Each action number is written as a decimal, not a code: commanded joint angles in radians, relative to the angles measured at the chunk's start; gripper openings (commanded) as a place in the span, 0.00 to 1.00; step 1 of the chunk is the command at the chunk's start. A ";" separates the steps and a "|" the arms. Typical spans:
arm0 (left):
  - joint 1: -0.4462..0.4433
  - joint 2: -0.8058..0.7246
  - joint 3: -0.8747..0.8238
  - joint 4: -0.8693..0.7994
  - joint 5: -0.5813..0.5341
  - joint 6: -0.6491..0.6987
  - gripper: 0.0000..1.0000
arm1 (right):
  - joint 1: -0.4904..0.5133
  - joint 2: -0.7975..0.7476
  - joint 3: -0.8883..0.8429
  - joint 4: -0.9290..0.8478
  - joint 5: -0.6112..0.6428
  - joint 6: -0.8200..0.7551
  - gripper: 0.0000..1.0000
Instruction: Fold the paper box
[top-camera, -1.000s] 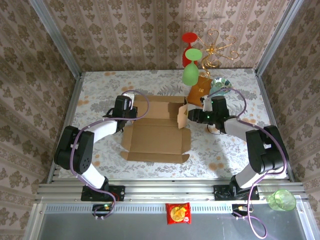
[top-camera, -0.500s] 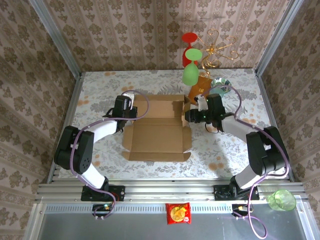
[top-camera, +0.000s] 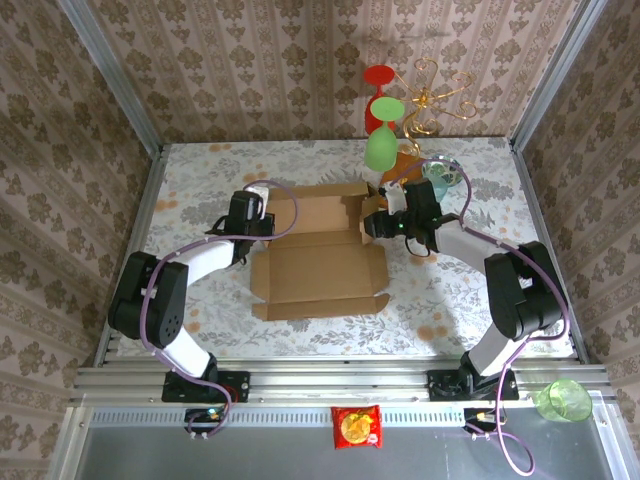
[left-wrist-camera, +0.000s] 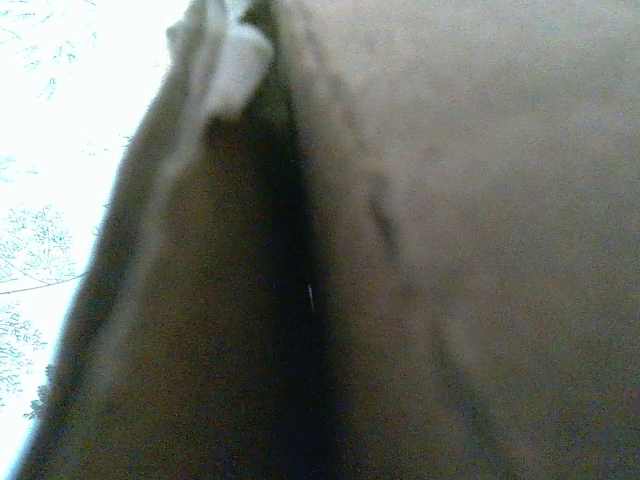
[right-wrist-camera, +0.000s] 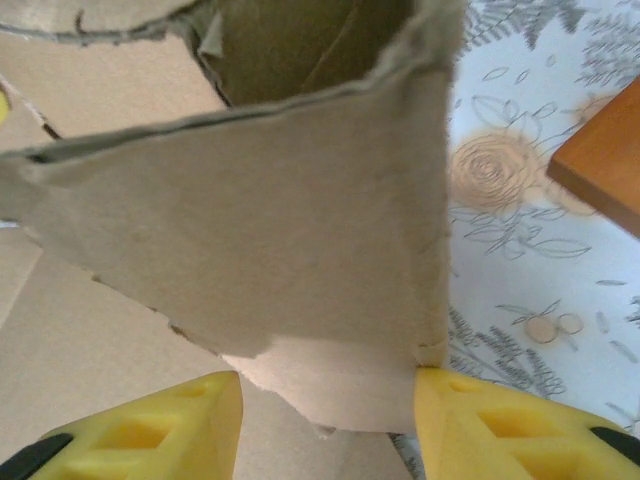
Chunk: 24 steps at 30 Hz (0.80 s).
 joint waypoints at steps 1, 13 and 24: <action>0.005 0.015 0.015 -0.035 0.036 0.030 0.00 | 0.004 -0.016 0.005 0.051 0.095 -0.068 0.52; 0.008 -0.011 -0.005 -0.031 0.135 0.087 0.00 | 0.004 0.045 0.053 0.081 -0.045 -0.101 0.60; 0.019 0.010 0.034 -0.064 0.345 0.181 0.00 | 0.004 0.001 0.036 0.079 -0.012 -0.125 0.60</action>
